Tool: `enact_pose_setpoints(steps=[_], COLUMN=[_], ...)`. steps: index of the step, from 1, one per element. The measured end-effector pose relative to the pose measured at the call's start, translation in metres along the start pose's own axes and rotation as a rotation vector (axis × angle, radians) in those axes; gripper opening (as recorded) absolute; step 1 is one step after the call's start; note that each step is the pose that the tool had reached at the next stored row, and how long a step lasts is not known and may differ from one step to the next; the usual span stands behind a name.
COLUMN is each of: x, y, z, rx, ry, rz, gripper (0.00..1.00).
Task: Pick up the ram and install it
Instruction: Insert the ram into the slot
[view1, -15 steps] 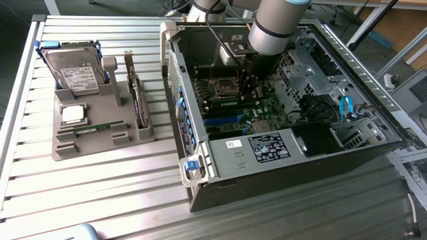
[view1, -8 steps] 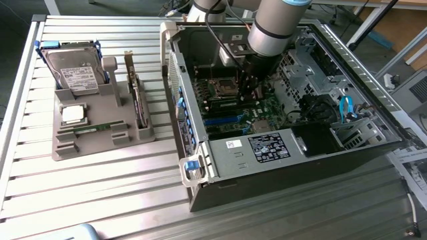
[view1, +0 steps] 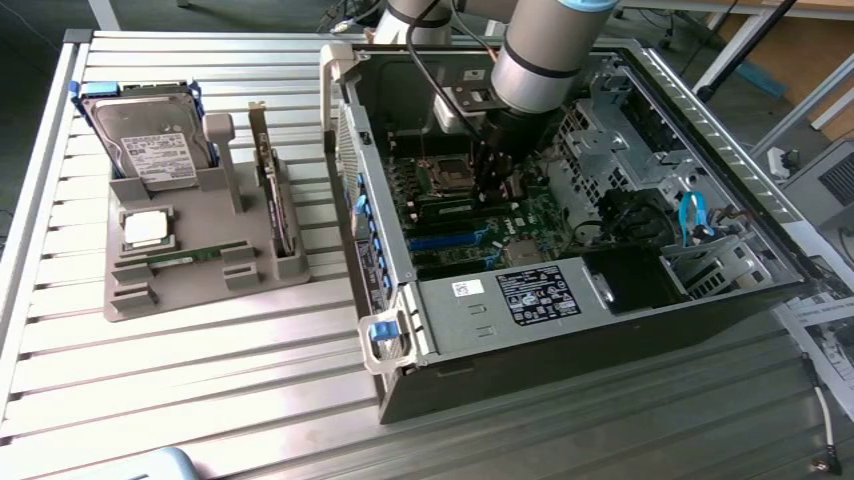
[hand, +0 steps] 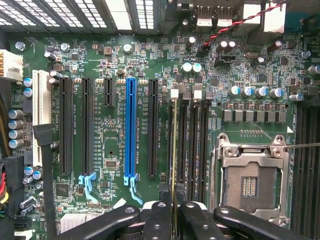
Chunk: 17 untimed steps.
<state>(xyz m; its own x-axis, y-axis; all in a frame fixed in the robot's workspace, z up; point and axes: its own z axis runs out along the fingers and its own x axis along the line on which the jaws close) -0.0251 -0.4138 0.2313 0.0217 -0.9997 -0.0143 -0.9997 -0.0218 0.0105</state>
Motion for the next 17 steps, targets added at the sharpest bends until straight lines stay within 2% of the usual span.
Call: enact_pose_setpoints(steps=[10, 17], x=[-0.0002, -0.0002], y=[0.0000, 0.0000], z=[0.0004, 0.0045], rx=[0.0001, -0.0003], ry=[-0.0001, 0.0002], rz=[-0.002, -0.005], gripper=[0.13, 0.13])
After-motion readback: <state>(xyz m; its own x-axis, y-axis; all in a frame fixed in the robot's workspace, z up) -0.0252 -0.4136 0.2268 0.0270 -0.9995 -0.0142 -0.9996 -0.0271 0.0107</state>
